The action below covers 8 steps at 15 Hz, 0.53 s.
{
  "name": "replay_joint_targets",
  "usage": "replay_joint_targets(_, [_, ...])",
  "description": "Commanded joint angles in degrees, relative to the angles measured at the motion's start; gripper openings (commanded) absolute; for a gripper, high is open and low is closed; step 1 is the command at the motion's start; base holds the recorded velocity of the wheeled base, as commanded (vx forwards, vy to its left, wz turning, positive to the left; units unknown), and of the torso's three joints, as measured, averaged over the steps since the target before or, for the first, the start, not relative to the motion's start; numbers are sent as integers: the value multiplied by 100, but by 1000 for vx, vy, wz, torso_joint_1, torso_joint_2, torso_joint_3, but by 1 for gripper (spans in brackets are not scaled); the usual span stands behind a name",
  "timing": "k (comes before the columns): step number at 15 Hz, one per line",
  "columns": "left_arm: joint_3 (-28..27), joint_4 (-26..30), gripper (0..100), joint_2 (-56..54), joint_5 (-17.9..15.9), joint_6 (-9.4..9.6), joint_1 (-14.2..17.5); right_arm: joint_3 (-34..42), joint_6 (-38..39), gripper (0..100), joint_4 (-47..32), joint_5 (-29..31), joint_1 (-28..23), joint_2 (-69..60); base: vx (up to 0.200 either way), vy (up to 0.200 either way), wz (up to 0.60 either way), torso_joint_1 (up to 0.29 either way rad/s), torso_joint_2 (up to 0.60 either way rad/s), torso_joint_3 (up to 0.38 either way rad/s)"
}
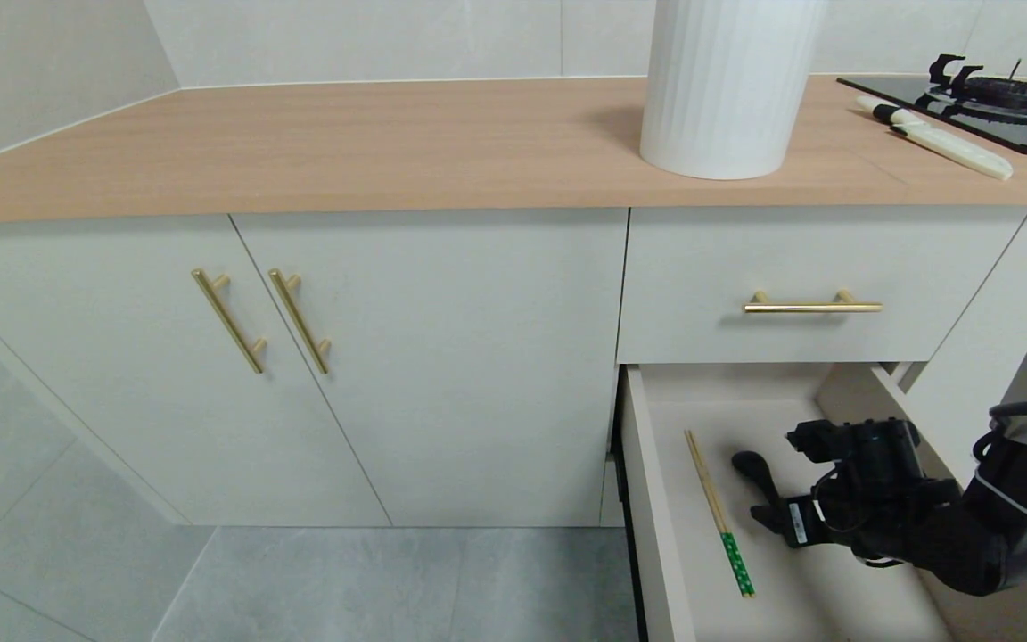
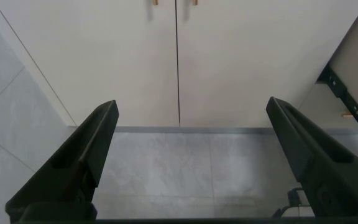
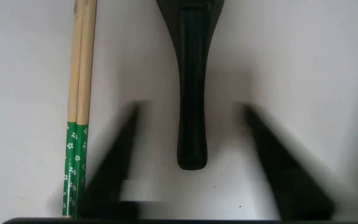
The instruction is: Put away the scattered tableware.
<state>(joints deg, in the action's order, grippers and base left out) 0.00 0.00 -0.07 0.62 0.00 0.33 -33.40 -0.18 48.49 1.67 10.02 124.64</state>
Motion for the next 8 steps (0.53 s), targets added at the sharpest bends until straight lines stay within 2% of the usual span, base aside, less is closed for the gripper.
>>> replay_joint_targets(1, [0,0,100,7,-1,9,2,18,-8,100,-7,0,-9,-124,0,0,0,0,0,0])
replay_joint_targets(4, [0,0,100,7,-1,0,2,141,-17,100,-138,-9,-88,-880,0,0,0,0,0,0])
replay_joint_targets(8, [0,0,100,7,-1,0,2,-8,-17,100,-1650,-62,-167,-2629,0,0,0,0,0,0])
